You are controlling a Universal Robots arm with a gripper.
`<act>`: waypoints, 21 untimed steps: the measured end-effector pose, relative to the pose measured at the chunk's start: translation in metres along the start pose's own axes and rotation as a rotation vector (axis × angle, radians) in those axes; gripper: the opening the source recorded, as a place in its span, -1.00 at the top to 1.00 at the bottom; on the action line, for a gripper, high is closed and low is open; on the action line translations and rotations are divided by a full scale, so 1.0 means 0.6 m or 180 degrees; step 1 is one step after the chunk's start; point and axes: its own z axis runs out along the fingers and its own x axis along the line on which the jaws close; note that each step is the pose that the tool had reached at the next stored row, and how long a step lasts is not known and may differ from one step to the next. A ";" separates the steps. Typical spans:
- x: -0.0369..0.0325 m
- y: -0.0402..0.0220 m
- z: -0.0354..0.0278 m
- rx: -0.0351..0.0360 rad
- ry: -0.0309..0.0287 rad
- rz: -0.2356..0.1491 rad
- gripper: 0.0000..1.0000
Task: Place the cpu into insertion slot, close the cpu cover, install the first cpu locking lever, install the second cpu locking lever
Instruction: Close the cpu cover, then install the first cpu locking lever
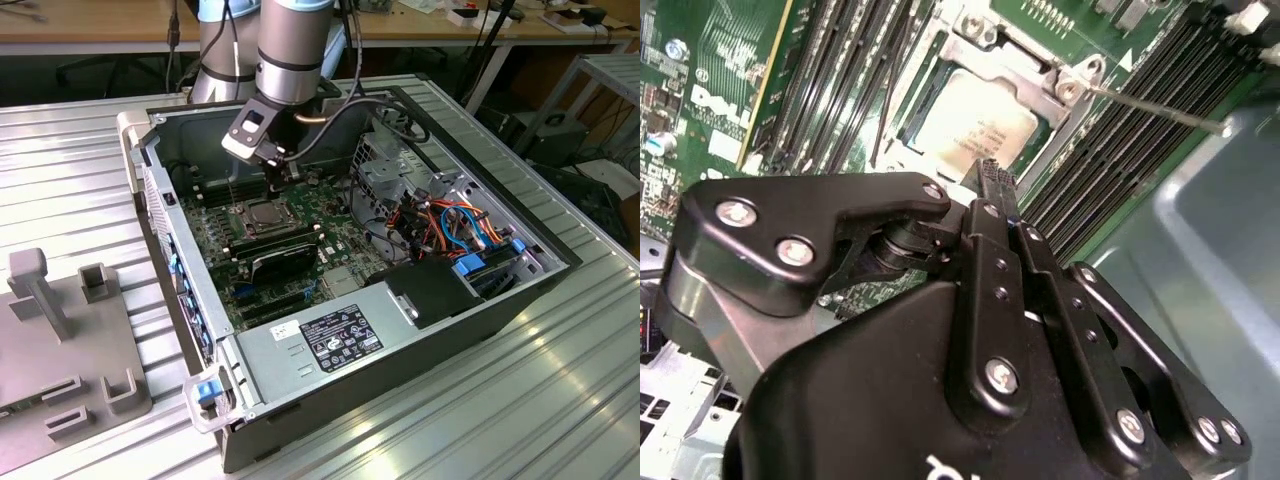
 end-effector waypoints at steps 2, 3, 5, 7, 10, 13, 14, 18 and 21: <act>0.000 -0.002 0.000 0.0000 0.0000 0.0000 0.79; 0.000 -0.002 0.000 0.0000 0.0000 0.0000 0.79; 0.000 -0.002 0.000 0.0000 -0.0001 0.0000 0.79; 0.000 -0.002 0.000 0.0000 -0.0001 0.0000 0.79; 0.000 -0.002 0.000 0.0000 -0.0001 -0.0001 0.79; 0.000 -0.002 0.000 0.0000 0.0000 -0.0001 0.79; 0.000 -0.002 0.000 0.0000 0.0001 -0.0001 0.79; 0.000 -0.010 0.000 0.0000 0.0002 -0.0001 0.79; 0.000 -0.025 0.000 0.0000 0.0003 -0.0001 0.79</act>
